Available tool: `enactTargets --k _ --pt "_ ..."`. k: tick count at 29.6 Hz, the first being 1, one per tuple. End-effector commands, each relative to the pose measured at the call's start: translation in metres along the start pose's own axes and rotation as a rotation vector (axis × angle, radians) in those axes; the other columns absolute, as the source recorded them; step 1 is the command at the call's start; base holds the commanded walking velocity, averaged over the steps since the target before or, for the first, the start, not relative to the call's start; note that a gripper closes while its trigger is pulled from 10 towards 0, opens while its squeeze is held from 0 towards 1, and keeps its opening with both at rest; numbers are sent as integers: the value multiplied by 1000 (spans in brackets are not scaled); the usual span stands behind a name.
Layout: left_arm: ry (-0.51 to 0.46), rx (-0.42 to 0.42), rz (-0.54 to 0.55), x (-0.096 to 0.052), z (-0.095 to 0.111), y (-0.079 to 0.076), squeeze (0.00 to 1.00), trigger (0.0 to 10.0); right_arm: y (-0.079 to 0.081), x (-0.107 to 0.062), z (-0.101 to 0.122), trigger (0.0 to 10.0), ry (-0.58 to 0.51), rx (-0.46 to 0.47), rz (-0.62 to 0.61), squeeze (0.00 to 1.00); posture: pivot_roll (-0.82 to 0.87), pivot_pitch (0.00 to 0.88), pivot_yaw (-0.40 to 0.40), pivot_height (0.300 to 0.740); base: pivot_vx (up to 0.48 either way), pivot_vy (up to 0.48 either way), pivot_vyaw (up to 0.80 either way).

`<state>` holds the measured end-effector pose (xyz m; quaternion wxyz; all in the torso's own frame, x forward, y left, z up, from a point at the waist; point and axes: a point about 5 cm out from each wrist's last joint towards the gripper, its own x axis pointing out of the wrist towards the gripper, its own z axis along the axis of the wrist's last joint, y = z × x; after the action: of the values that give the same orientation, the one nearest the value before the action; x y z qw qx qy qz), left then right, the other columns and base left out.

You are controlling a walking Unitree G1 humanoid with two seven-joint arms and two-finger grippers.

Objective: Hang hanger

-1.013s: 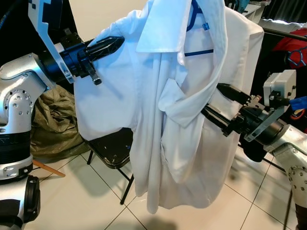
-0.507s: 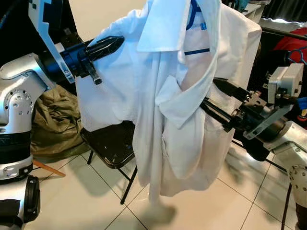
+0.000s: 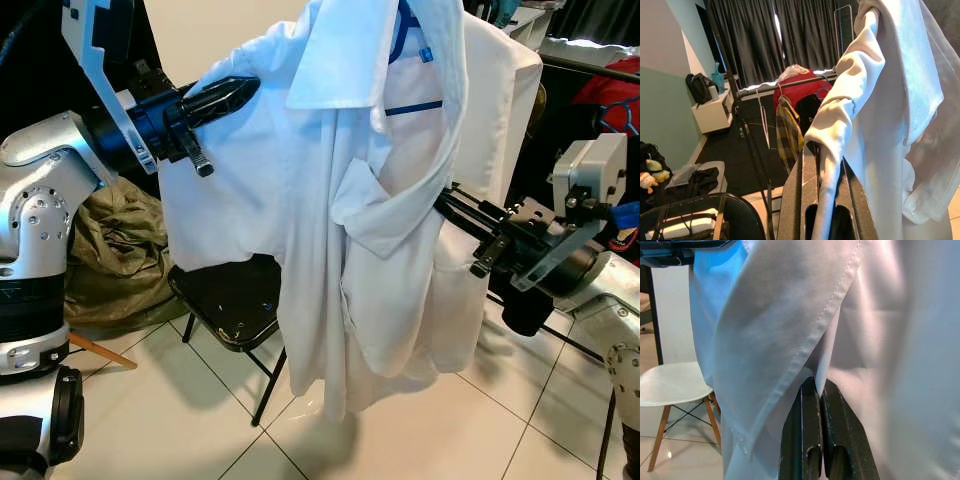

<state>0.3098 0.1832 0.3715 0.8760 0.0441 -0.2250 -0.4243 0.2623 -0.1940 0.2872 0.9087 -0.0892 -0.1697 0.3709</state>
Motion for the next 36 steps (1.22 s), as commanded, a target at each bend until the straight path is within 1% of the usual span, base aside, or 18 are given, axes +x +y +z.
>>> enactTargets --k 1,5,7,10,13,14,16,17,19,21,23,27,30,32,33,34,35,36 --pt "-45 32 1 2 11 1 0 10000 -1 -2 -1 0 15 -11 3 0 -74 81 35 740 0 0 0" --pt "-29 46 3 0 12 3 0 10000 -8 -6 1 0 24 -31 -18 0 -73 78 34 740 0 0 0" --pt "26 80 -7 -8 10 9 0 10000 -23 -18 10 0 31 -62 -46 0 -73 78 34 740 0 0 0" --pt "26 80 -7 -8 10 9 0 10000 -23 -18 10 0 31 -62 -46 0 -73 78 34 740 0 0 0" --pt "218 185 -80 -33 0 18 0 10000 -49 -44 36 0 24 -102 -67 0 -74 75 26 740 0 0 0" --pt "218 185 -80 -33 0 18 0 10000 -49 -44 36 0 24 -102 -67 0 -74 75 26 740 0 0 0" --pt "306 238 -132 -43 -3 20 0 10000 -59 -57 48 0 25 -115 -69 0 -74 73 25 740 0 0 0" --pt "306 238 -132 -43 -3 20 0 10000 -59 -57 48 0 25 -115 -69 0 -74 73 25 740 0 0 0" --pt "338 259 -175 -46 -5 17 0 10000 -62 -61 53 0 26 -118 -68 0 -73 72 23 740 0 0 0" --pt "344 263 -194 -45 -5 15 0 10000 -62 -62 53 0 30 -119 -65 0 -73 72 23 740 0 0 0" --pt "345 271 -263 -42 -7 6 0 10000 -61 -62 52 0 44 -116 -41 0 -76 65 21 740 0 0 0" --pt "343 271 -285 -41 -8 3 0 10000 -61 -62 52 0 48 -113 -33 0 -76 65 21 740 0 0 0" --pt "312 258 -327 -36 -8 -3 0 10000 -59 -60 48 0 59 -100 -4 0 -82 59 22 740 0 0 0" --pt "312 258 -327 -36 -8 -3 0 10000 -59 -60 48 0 59 -100 -4 0 -82 59 22 740 0 0 0" --pt "271 230 -355 -32 -8 -9 0 10000 -54 -54 42 0 61 -78 27 0 -86 59 22 740 0 0 0" --pt "271 230 -355 -32 -8 -9 0 10000 -54 -54 42 0 61 -78 27 0 -86 59 22 740 0 0 0" --pt "235 207 -387 -28 -10 -15 0 10000 -49 -48 35 0 67 -55 66 0 -90 59 20 740 0 0 0" --pt "235 207 -387 -28 -10 -15 0 10000 -49 -48 35 0 67 -55 66 0 -90 59 20 740 0 0 0"
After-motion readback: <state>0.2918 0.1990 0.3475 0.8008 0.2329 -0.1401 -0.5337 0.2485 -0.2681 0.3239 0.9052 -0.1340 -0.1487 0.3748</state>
